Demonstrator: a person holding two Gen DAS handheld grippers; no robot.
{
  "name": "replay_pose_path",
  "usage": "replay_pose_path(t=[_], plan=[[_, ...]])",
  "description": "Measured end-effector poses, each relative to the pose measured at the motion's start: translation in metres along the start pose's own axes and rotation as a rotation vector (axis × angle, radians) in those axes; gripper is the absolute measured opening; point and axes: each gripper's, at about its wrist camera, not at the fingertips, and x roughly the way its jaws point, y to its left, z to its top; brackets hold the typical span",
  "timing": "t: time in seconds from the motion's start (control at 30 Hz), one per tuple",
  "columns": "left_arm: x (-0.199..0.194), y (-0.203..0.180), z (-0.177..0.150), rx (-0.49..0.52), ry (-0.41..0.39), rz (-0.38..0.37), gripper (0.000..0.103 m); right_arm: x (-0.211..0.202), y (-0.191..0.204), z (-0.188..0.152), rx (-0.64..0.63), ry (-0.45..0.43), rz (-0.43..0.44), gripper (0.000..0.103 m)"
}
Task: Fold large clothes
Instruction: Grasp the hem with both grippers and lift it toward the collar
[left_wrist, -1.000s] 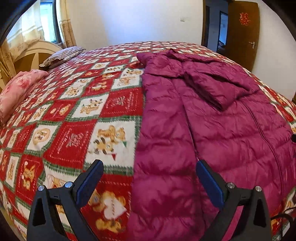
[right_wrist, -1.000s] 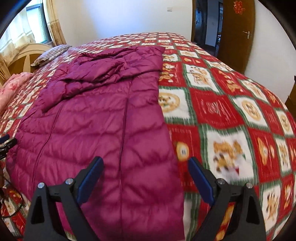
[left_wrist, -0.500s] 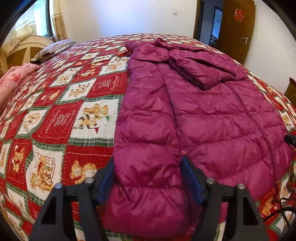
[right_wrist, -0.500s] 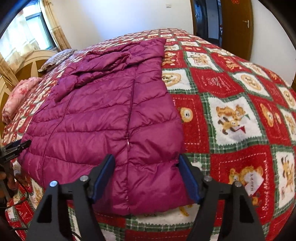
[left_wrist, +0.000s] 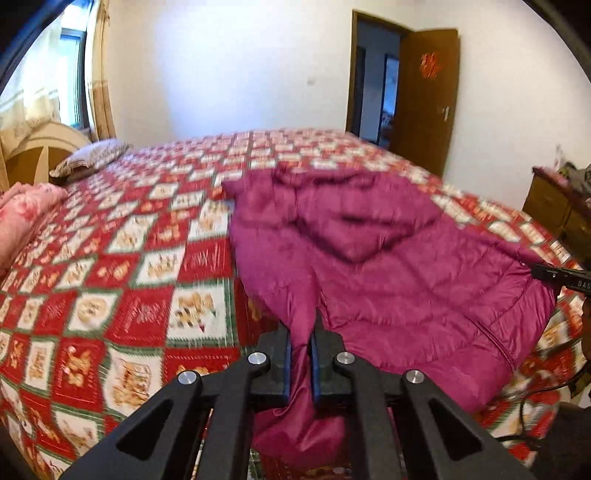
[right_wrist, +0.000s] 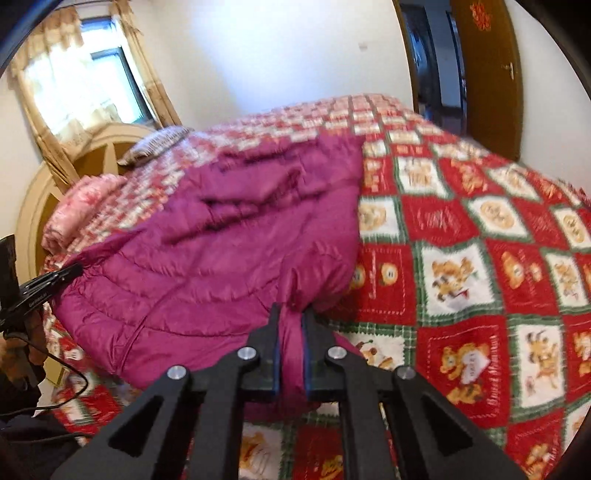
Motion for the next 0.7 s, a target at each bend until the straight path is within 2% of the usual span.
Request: replay_pose_path(t=[0.23,0.37,0.47,0.6,0.7], plan=[[-0.077,-0.004,0.023,-0.029,-0.124,-0.069,0.006,-0.073,0.017,0.017,-0.011,-0.168,0.028,0.007],[-0.11,-0.009,0.032,-0.01,-0.185,-0.059,0.006,-0.106,0.028,0.031,-0.042,-0.273,0.035,0.007],[-0.096,-0.006,0.038,-0.005,-0.172,-0.048,0.006,-0.098,0.025,0.043,-0.056,-0.301,0.031,0.007],[-0.033,0.004,0.061,0.003,-0.129,0.001,0.006,-0.057,0.016,0.068,-0.035,-0.291,0.008,0.007],[0.016,0.017,0.082,0.001,-0.112,0.044,0.006,-0.021,0.01,0.093,-0.026,-0.287,-0.05,0.006]])
